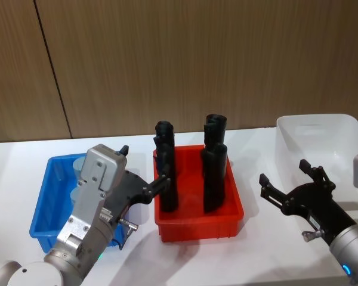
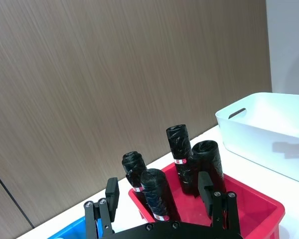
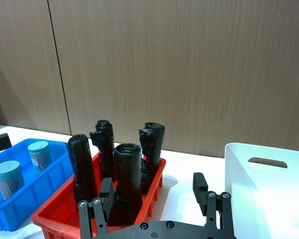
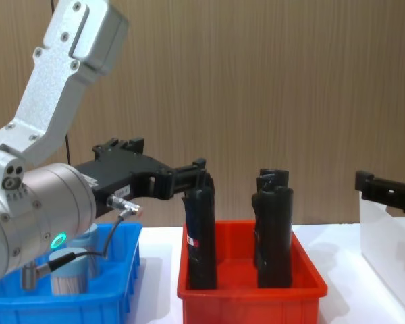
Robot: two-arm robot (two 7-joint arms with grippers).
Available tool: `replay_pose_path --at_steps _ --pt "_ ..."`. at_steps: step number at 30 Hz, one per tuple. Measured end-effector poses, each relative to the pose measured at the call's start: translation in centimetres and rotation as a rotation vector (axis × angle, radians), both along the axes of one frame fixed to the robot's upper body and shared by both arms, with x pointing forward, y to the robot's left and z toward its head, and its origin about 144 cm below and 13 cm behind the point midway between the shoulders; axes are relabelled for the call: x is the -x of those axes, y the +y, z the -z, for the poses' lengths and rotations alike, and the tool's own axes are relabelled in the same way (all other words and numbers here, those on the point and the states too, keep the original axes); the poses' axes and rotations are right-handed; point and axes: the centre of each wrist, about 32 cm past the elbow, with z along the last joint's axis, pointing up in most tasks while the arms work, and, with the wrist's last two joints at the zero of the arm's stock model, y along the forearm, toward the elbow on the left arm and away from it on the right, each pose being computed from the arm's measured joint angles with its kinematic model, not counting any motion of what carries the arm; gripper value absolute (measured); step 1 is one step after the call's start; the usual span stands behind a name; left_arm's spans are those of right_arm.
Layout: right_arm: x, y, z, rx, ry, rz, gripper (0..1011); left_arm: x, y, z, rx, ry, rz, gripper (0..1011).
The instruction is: Pick the cotton swabs from the blue box and place them into the white box.
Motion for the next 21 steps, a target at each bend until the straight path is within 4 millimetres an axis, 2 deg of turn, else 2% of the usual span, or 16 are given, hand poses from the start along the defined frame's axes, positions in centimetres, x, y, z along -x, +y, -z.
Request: replay_pose_path --at_steps 21 --pt "0.00 0.00 0.00 0.000 0.000 0.000 1002 0.00 0.00 0.00 0.000 0.000 0.000 1003"
